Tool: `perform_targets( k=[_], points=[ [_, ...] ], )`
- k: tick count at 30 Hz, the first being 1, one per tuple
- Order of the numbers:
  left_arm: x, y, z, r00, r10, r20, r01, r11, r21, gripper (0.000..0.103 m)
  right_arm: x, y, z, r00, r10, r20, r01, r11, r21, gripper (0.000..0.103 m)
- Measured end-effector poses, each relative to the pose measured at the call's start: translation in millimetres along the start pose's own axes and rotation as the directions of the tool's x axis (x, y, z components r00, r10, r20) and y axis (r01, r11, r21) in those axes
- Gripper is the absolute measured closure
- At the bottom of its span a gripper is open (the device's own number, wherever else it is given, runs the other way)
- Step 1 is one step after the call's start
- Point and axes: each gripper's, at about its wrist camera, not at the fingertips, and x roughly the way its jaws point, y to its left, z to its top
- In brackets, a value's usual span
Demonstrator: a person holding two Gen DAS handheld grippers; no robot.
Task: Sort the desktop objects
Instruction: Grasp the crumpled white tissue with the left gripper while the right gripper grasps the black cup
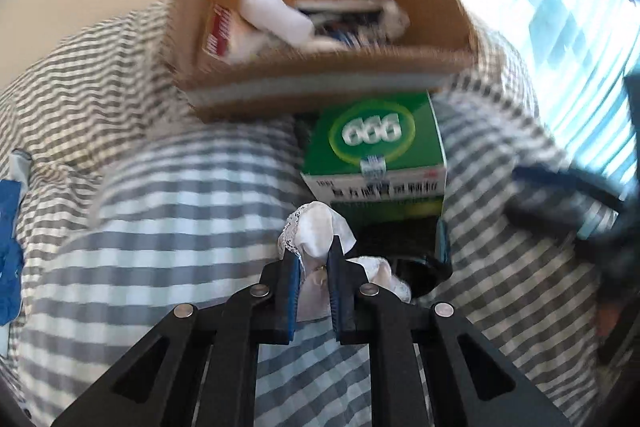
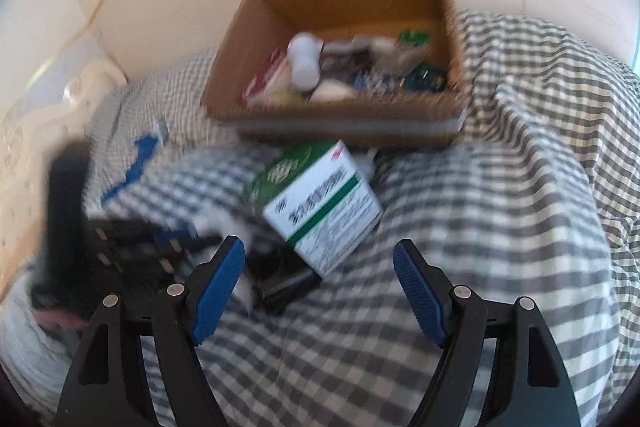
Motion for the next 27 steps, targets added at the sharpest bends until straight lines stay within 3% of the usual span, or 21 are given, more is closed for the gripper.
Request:
perform_targets(
  k=[6, 9, 10, 13, 15, 27],
  points=[
    [-27.3, 25.0, 6.1, 0.997, 0.02, 0.079, -0.014, 0.997, -0.075, 0.09, 31.2, 35.0, -15.6, 0.989, -0.069, -0.132, 0.054, 0.992, -0.112, 0.026],
    [-18.6, 37.6, 7.2, 0.998, 0.001, 0.061, 0.005, 0.995, -0.104, 0.09, 51.8, 44.6, -18.7, 0.977, -0.078, -0.196, 0.052, 0.99, -0.134, 0.026],
    [-13.5, 40.8, 5.5, 0.999, 0.001, 0.047, 0.005, 0.993, -0.116, 0.09, 58.7, 46.5, -19.4, 0.973, -0.112, -0.202, 0.096, 0.991, -0.088, 0.026],
    [-1.7, 46.7, 2.5, 1.0, -0.017, 0.02, 0.02, 0.991, -0.136, 0.09, 80.6, 45.2, -19.1, 0.954, -0.152, -0.258, 0.135, 0.987, -0.083, 0.042],
    [-2.4, 46.7, 2.4, 0.999, -0.023, 0.023, 0.025, 0.991, -0.129, 0.09, 88.3, 43.3, -20.4, 0.945, -0.173, -0.279, 0.156, 0.984, -0.08, 0.058],
    [-17.0, 44.1, -2.1, 0.999, 0.002, 0.05, 0.004, 0.993, -0.122, 0.09, 43.1, 42.5, -26.4, 0.977, -0.12, -0.177, 0.122, 0.993, -0.003, 0.059]
  ],
)
